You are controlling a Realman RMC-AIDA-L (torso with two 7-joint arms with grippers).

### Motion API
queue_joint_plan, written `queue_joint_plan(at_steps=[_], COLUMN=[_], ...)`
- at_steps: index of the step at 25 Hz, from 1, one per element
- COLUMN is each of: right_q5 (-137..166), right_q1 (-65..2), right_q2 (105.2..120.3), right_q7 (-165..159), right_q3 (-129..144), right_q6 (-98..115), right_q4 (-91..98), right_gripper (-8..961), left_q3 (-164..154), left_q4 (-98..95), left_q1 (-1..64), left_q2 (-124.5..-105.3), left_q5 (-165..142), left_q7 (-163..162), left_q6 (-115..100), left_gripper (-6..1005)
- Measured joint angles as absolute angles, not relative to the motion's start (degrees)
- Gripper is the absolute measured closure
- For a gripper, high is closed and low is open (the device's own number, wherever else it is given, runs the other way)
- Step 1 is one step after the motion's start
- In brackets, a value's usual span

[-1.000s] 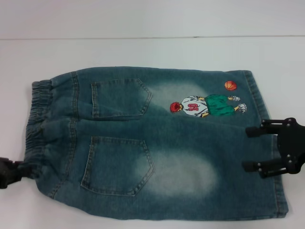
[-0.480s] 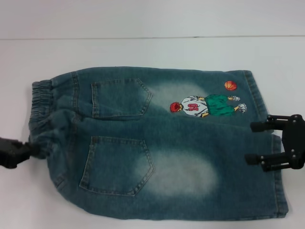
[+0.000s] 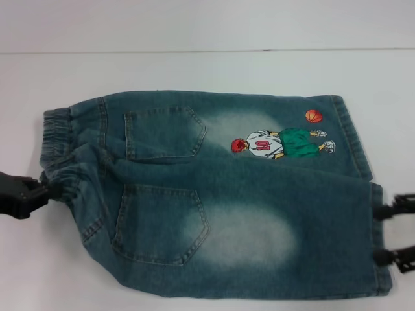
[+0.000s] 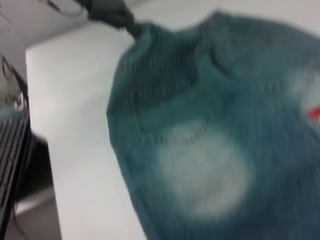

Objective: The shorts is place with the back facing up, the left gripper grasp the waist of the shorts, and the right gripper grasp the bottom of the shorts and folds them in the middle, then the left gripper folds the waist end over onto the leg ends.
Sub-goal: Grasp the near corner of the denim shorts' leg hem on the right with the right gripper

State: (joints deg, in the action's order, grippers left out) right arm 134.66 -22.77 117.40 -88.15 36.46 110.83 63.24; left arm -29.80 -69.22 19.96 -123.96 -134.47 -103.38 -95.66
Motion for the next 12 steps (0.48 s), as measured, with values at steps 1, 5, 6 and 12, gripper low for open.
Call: queue_joint_plan(at_steps=[1, 5, 6, 12], right_q5=[136.7, 144.1, 146.4, 154.2], right_q1=[-23.1, -24.8, -25.4, -27.9], right_q2=[117.40, 117.42, 117.42, 118.12], right_q7=[-89.5, -93.1, -93.8, -98.1], right_q3=[36.5, 37.9, 38.9, 44.2], right_q6=[111.7, 113.6, 113.7, 113.7], right_q4=[64.6, 66.9, 66.9, 66.8], right_gripper=[38, 43, 45, 48], left_q3=[-29.9, -30.0, -30.0, -30.0], left_q4=[-69.0, -68.6, -68.6, -68.8], left_q1=[20.1, 20.5, 20.5, 20.9], left_q2=[-123.96, -123.95, -123.94, -123.93], left_q5=[-134.5, -134.4, -134.4, -134.4], left_q7=[-103.4, -103.4, -103.4, -103.7], left_q6=[-95.6, -95.5, -95.5, -95.5], left_gripper=[928, 929, 929, 930])
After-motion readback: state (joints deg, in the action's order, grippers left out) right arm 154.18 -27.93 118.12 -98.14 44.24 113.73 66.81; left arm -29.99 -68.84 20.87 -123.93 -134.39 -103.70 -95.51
